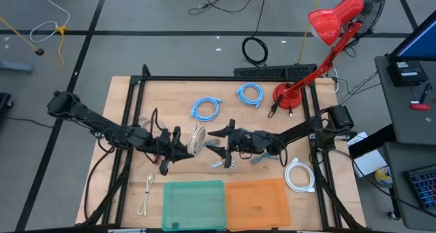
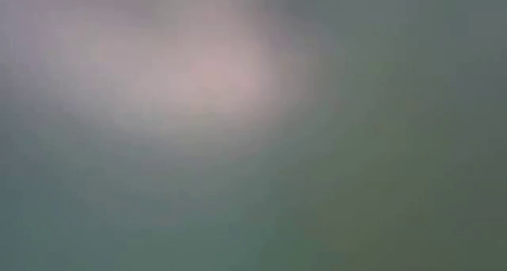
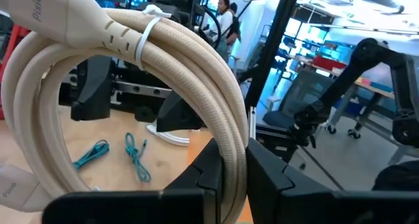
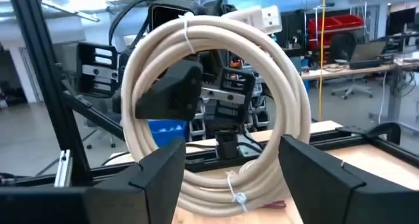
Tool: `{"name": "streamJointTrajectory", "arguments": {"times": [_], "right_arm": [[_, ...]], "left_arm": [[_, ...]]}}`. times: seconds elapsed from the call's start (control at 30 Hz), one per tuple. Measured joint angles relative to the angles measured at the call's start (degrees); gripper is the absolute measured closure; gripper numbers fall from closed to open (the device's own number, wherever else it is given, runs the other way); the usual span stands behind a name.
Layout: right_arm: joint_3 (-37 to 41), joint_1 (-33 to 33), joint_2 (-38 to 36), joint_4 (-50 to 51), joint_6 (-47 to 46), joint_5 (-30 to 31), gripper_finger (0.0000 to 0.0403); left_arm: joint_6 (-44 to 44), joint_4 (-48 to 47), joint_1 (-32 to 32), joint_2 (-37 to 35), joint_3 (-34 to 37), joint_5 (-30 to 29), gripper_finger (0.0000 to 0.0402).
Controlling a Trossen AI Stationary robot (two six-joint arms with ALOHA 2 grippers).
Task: Pick & Place USB Port
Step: Put the top light brown HDMI cable into the orange bin
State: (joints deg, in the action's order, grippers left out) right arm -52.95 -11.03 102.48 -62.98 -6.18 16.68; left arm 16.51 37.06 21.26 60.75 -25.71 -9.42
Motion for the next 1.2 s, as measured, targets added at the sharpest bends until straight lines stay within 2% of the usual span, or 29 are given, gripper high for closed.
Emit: {"name": "streamJointTrajectory", "arguments": {"times": [0.23,0.8,0.9,1.03,1.2], "right_arm": [[0.0,0.7,0.0,3.8,-0.3,6.0,0.0162],[0.0,1.2,0.0,1.4,-2.8,5.5,0.0156],[0.0,1.2,0.0,1.3,-2.8,5.5,0.0156],[0.0,1.2,0.0,1.0,-2.7,5.5,0.0156],[0.0,1.2,0.0,1.1,-2.6,5.2,0.0156]], "left_arm": [[0.4,0.0,0.6,0.0,0.0,2.1,0.0362],[-0.3,-0.8,0.9,0.0,0.0,1.4,0.0363],[-0.6,1.3,0.8,1.7,0.0,1.5,0.0363],[-1.3,6.3,0.4,5.0,-0.4,4.6,0.0363],[-1.3,6.6,-0.9,10.2,-3.6,8.6,0.0362]]}}
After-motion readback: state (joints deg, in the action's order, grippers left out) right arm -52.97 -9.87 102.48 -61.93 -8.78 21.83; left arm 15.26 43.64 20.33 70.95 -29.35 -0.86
